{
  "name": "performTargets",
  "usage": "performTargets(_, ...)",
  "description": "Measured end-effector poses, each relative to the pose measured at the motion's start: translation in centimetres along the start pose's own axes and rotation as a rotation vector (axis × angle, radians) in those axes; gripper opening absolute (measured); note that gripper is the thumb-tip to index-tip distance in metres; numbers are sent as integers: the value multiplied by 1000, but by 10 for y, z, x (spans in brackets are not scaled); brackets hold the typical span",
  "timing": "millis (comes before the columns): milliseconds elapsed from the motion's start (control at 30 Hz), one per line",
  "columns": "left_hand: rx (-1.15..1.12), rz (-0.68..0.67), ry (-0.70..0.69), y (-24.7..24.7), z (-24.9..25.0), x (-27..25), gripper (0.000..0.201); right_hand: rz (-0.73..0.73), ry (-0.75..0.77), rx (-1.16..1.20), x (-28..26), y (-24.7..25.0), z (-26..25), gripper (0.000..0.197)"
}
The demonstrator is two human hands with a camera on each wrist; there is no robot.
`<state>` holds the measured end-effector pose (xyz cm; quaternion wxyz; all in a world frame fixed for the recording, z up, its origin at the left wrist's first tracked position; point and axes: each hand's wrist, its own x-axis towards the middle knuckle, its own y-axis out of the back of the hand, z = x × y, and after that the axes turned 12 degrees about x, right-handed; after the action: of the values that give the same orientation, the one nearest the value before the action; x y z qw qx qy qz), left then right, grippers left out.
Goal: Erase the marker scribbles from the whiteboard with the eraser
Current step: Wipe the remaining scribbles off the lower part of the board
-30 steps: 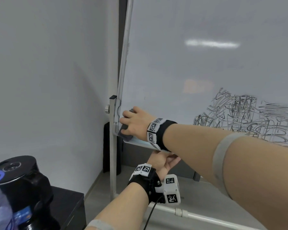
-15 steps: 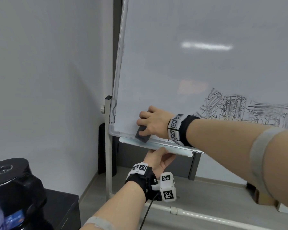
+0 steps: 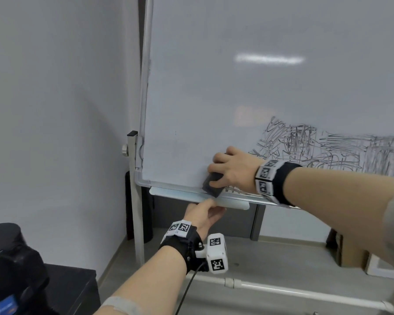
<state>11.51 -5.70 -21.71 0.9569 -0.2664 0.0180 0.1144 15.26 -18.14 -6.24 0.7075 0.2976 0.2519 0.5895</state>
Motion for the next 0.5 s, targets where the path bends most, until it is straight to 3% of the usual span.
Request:
performTargets(233, 87, 36, -6, -2, -1, -1, 41, -38, -35, -20, -59, -20, 11, 38)
performTargets(500, 7, 19, 0, -6, -1, -10, 39, -85, 7, -68, -1, 6, -11, 25)
